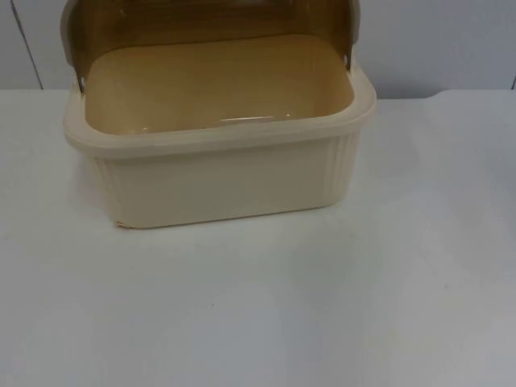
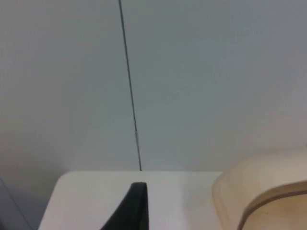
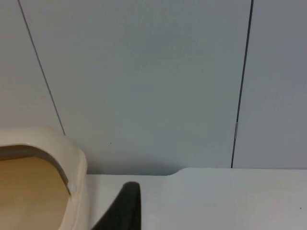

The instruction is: Open the box lid with the left hand, place the block into the box with the right hand, then close the box lid with the left hand.

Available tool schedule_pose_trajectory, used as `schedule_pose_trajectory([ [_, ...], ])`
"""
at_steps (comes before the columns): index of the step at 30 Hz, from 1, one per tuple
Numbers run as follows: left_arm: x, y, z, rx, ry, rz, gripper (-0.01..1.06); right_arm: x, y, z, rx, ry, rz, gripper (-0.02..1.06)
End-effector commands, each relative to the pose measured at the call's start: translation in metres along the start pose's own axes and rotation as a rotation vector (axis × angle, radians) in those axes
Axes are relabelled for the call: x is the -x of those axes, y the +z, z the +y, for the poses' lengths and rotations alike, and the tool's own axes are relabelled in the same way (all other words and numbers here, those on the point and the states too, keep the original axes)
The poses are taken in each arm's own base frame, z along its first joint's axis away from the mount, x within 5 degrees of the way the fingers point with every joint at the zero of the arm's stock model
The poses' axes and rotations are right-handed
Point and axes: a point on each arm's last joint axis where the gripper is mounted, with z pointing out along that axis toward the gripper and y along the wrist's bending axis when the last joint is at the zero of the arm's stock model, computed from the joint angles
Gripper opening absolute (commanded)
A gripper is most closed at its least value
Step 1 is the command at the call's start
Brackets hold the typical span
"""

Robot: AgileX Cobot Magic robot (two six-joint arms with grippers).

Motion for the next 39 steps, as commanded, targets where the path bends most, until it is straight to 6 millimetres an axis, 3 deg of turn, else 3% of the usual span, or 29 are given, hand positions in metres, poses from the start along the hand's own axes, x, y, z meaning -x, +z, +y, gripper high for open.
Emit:
schedule_pose_trajectory([
  [1, -0.003, 0.017, -0.003, -0.024, -0.006, 0.035, 1.05, 0.002, -0.002, 0.001, 0.004, 0.000, -0.014, 1.03],
  [3, -0.005, 0.024, -0.003, -0.028, -0.004, 0.052, 1.05, 0.002, -0.002, 0.001, 0.004, 0.000, -0.014, 1.03],
  [8, -0.017, 0.109, -0.012, -0.090, 0.043, 0.078, 1.05, 0.002, -0.002, 0.001, 0.004, 0.000, -0.016, 1.03],
  [9, -0.017, 0.109, -0.012, -0.090, 0.043, 0.078, 1.05, 0.002, -0.002, 0.001, 0.004, 0.000, -0.016, 1.03],
  [13, -0.014, 0.155, -0.044, -0.209, 0.281, 0.158, 1.05, 0.001, -0.002, 0.001, 0.004, 0.000, -0.001, 1.03],
  [14, -0.014, 0.155, -0.044, -0.209, 0.281, 0.158, 1.05, 0.001, -0.002, 0.001, 0.004, 0.000, -0.001, 1.03],
  [19, 0.010, 0.190, -0.095, -0.274, 0.762, 0.047, 1.05, -0.003, -0.002, 0.001, 0.003, 0.000, 0.040, 1.03],
  [20, 0.010, 0.190, -0.095, -0.274, 0.762, 0.047, 1.05, -0.003, -0.002, 0.001, 0.003, 0.000, 0.040, 1.03],
  [21, 0.015, 0.194, -0.105, -0.270, 0.868, 0.010, 1.05, -0.004, -0.002, 0.001, 0.003, 0.000, 0.049, 1.03],
  [24, 0.012, 0.216, -0.126, -0.223, 1.126, -0.045, 1.04, -0.005, -0.002, 0.001, 0.003, 0.000, 0.058, 1.03],
  [27, 0.005, 0.228, -0.136, -0.209, 1.201, -0.059, 1.03, -0.005, -0.002, 0.001, 0.003, 0.000, 0.058, 1.03],
  [29, -0.002, 0.237, -0.142, -0.235, 1.173, -0.068, 0.89, -0.005, -0.002, 0.001, 0.003, 0.003, 0.058, 1.03],
  [31, -0.008, 0.245, -0.147, -0.267, 1.119, -0.067, 0.63, -0.005, -0.002, 0.001, 0.003, 0.003, 0.058, 1.03],
  [32, -0.008, 0.245, -0.147, -0.267, 1.119, -0.067, 0.63, -0.005, -0.002, 0.001, 0.003, 0.003, 0.058, 1.03],
  [35, -0.008, 0.249, -0.151, -0.272, 1.070, -0.110, 0.10, -0.005, -0.002, 0.001, 0.003, 0.003, 0.058, 1.03],
  [36, -0.009, 0.251, -0.152, -0.277, 1.060, -0.112, 0.00, -0.005, -0.002, 0.001, 0.003, 0.003, 0.058, 1.03],
  [39, -0.012, 0.253, -0.153, -0.294, 1.022, -0.107, 0.00, -0.005, -0.002, 0.001, 0.003, 0.003, 0.058, 1.03],
])
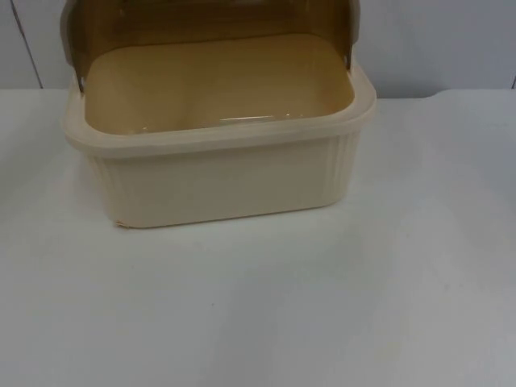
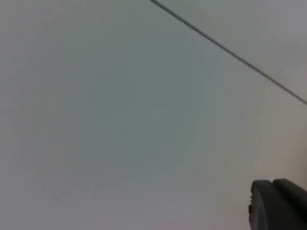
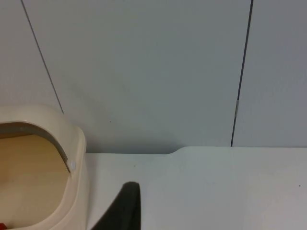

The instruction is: Open the box lid with the left hand, place the block into the box with the right hand, then close the box lid with the left hand.

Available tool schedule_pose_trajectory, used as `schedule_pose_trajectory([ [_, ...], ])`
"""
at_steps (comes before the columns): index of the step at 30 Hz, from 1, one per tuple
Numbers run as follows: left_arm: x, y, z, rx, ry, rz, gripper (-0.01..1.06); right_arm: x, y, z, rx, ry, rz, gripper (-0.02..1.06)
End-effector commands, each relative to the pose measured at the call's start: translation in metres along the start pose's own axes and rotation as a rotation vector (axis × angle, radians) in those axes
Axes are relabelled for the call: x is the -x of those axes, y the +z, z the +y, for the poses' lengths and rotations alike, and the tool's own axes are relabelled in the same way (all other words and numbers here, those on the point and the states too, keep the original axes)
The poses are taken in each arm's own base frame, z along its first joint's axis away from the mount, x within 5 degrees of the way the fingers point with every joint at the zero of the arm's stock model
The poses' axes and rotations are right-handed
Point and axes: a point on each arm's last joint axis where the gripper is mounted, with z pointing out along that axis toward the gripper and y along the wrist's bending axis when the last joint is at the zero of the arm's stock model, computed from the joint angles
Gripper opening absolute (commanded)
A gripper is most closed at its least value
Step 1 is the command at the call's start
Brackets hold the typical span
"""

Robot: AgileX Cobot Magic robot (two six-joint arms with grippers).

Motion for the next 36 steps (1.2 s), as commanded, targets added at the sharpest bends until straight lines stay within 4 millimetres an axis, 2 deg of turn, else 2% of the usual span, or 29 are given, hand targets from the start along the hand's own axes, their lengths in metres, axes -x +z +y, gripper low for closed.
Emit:
schedule_pose_trajectory([
  [1, 0.002, 0.003, -0.002, -0.003, -0.055, -0.025, 0.00, 0.001, -0.002, 0.001, 0.003, 0.001, -0.006, 1.03],
  [8, 0.002, 0.014, -0.010, -0.036, -0.180, -0.063, 0.00, 0.001, -0.002, 0.000, 0.001, -0.002, -0.004, 1.03],
  [10, 0.004, 0.015, -0.015, -0.088, -0.219, -0.077, 0.00, 0.001, -0.002, 0.000, -0.002, -0.006, -0.002, 1.03],
  [12, 0.005, 0.014, -0.025, -0.197, -0.126, -0.097, 0.00, 0.000, -0.002, 0.000, -0.002, -0.006, 0.000, 1.03],
  [13, 0.005, 0.014, -0.025, -0.197, -0.126, -0.097, 0.00, 0.000, -0.002, 0.000, -0.002, -0.006, 0.000, 1.03],
  [15, 0.000, 0.015, -0.032, -0.321, -0.099, -0.147, 0.00, 0.000, -0.002, 0.000, -0.002, -0.006, 0.000, 1.03],
  [17, -0.014, 0.019, -0.033, -0.397, -0.156, -0.161, 0.00, 0.000, -0.002, 0.000, -0.002, -0.006, 0.002, 1.03],
  [22, -0.032, 0.026, -0.028, -0.392, -0.192, -0.101, 0.00, 0.000, -0.002, 0.000, -0.002, -0.006, 0.002, 1.03],
  [29, -0.035, 0.031, -0.032, -0.393, -0.193, -0.087, 0.00, 0.000, -0.002, 0.000, -0.002, -0.006, 0.004, 1.03],
  [36, -0.037, 0.038, -0.045, -0.465, -0.206, -0.074, 0.00, -0.001, -0.002, 0.000, -0.002, -0.006, 0.010, 1.03],
])
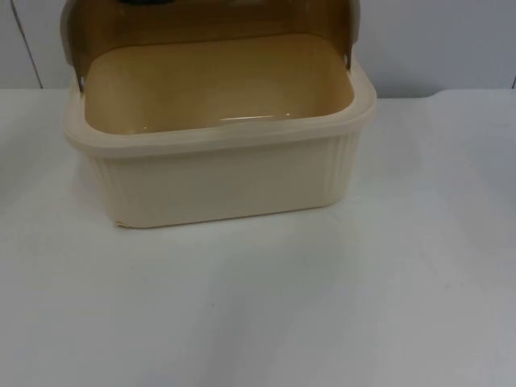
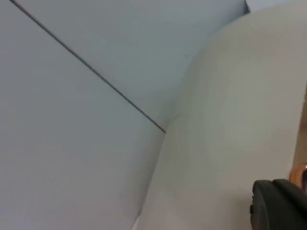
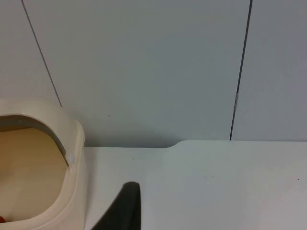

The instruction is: Open the box lid with the left hand, place the block into the box with the right hand, then close the box lid with the left hand.

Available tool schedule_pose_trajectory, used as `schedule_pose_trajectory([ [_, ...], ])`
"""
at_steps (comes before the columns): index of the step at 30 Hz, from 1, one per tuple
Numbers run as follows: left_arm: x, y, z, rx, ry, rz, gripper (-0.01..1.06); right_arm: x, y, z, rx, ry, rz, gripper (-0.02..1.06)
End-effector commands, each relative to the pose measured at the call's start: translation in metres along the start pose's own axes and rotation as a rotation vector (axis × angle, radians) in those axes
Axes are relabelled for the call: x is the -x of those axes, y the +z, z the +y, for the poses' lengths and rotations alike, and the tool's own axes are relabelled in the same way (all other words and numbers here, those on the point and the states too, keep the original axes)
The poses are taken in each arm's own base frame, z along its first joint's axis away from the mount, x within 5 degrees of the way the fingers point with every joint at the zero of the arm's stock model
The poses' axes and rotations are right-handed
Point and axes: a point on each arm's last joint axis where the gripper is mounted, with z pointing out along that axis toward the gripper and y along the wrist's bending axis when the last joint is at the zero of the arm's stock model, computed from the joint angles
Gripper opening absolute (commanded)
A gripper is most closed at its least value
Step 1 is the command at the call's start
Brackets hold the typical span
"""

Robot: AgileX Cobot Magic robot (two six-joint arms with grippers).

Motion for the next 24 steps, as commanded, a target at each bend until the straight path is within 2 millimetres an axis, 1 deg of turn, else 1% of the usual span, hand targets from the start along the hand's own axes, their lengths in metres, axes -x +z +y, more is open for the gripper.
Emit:
schedule_pose_trajectory([
  [1, 0.003, 0.002, -0.004, -0.023, -0.020, -0.009, 0.00, 0.001, -0.002, 0.000, 0.000, -0.003, -0.009, 1.03],
  [7, -0.001, 0.005, -0.011, -0.097, -0.025, 0.011, 0.00, 0.001, -0.002, 0.000, 0.000, -0.003, -0.007, 1.03],
  [11, -0.001, 0.005, -0.011, -0.098, -0.032, 0.013, 0.00, 0.001, -0.002, 0.000, 0.000, -0.003, -0.007, 1.03],
  [14, -0.001, 0.008, -0.015, -0.092, 0.010, 0.072, 0.00, 0.000, -0.002, 0.000, 0.000, -0.003, -0.001, 1.03],
  [19, 0.009, 0.009, -0.013, -0.029, -0.007, 0.010, 0.00, 0.000, -0.002, 0.000, 0.000, -0.003, 0.007, 1.03],
  [24, 0.010, 0.009, -0.013, -0.038, -0.002, -0.013, 0.00, -0.002, -0.002, -0.001, -0.017, -0.027, 0.022, 1.03],
])
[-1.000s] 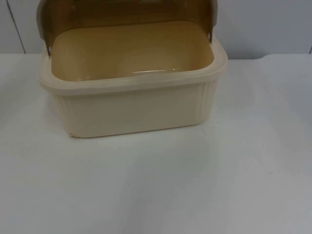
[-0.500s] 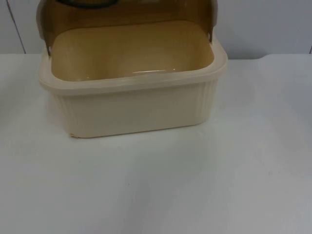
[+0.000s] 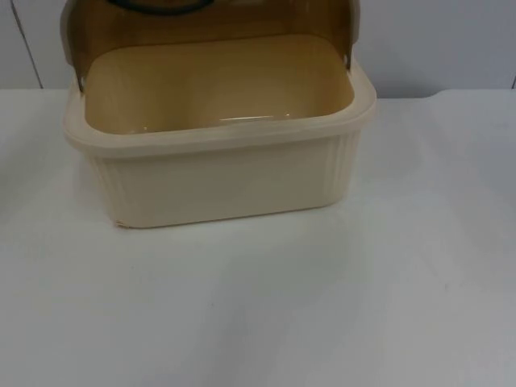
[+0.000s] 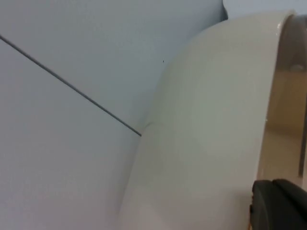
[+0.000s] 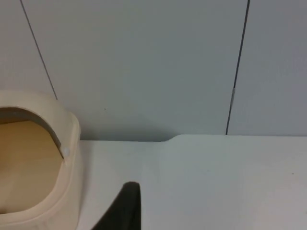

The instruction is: Open the box lid with the left hand, place the block into the box with the right hand, then close the box lid with the left hand.

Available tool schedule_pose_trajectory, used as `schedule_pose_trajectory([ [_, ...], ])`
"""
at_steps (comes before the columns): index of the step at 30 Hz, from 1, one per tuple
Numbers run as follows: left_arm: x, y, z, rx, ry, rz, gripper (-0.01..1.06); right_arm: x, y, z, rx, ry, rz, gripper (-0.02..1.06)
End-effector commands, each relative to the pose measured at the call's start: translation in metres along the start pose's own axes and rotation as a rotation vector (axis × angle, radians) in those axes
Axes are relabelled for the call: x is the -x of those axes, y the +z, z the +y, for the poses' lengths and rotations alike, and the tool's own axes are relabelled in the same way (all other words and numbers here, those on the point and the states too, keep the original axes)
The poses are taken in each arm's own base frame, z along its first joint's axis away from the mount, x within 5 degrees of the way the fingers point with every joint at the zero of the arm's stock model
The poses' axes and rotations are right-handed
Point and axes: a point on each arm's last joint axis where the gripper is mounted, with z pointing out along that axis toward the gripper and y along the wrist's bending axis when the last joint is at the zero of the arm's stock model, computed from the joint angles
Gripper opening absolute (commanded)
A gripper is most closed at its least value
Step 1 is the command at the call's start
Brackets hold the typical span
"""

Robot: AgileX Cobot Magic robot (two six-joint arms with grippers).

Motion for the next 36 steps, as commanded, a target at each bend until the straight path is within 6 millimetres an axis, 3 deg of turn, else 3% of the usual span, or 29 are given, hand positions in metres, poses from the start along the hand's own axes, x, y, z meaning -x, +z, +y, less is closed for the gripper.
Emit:
schedule_pose_trajectory([
  [1, 0.004, 0.001, -0.001, -0.003, -0.018, -0.028, 0.00, 0.000, -0.002, -0.001, -0.012, -0.019, 0.000, 1.03],
  [14, 0.003, 0.003, 0.010, 0.116, 0.009, -0.033, 0.00, 0.001, -0.002, -0.001, -0.014, -0.022, -0.004, 1.03],
  [17, -0.006, 0.013, 0.005, 0.073, 0.021, 0.007, 0.00, 0.001, -0.002, -0.001, -0.013, -0.022, -0.009, 1.03],
  [29, -0.014, 0.015, -0.006, -0.011, 0.044, 0.109, 0.00, 0.001, -0.002, -0.001, -0.013, -0.022, -0.007, 1.03],
  [36, -0.027, -0.001, -0.029, 0.042, 0.056, 0.137, 0.00, 0.001, -0.002, -0.001, -0.011, -0.019, -0.007, 1.03],
])
